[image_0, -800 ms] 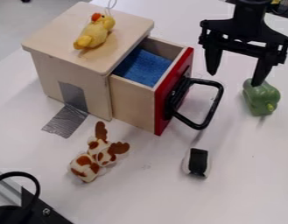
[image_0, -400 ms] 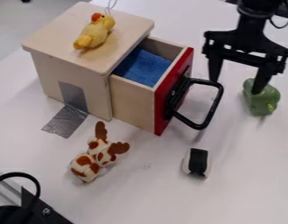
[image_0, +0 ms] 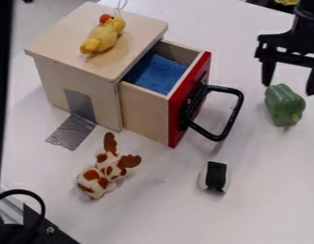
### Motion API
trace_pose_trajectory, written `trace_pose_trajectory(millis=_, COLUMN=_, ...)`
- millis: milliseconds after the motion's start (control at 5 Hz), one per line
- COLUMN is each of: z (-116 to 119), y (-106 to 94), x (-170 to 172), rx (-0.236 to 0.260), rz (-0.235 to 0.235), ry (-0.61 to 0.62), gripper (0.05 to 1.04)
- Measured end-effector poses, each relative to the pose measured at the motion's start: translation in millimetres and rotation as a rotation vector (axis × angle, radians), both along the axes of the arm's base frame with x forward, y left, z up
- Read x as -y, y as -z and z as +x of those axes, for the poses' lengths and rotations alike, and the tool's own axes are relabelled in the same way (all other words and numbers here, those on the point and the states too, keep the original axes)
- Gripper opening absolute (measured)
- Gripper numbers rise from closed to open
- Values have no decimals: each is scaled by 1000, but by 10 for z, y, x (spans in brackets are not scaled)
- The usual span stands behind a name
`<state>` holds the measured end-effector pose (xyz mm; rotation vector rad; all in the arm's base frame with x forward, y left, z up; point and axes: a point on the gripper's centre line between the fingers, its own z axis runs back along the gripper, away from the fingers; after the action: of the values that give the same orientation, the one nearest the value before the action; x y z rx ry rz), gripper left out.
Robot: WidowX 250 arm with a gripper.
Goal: Take the green thing on the table and put it inside the drawer
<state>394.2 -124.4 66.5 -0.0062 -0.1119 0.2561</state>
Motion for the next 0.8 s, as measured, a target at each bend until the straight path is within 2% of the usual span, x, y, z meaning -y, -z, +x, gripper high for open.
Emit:
trace_pose_trajectory(millis=200, z=172, y=60, x=63, rx=-20, rz=0, ry=-33, gripper=997)
trace_pose_trajectory(millis=600, z=222, y=289, x=34, rx=-116, rz=6, ry=-79, gripper=997)
trace_pose_trajectory(millis=800, z=194, y=316, x=35, rx=-165, rz=13, ry=-81, gripper=997)
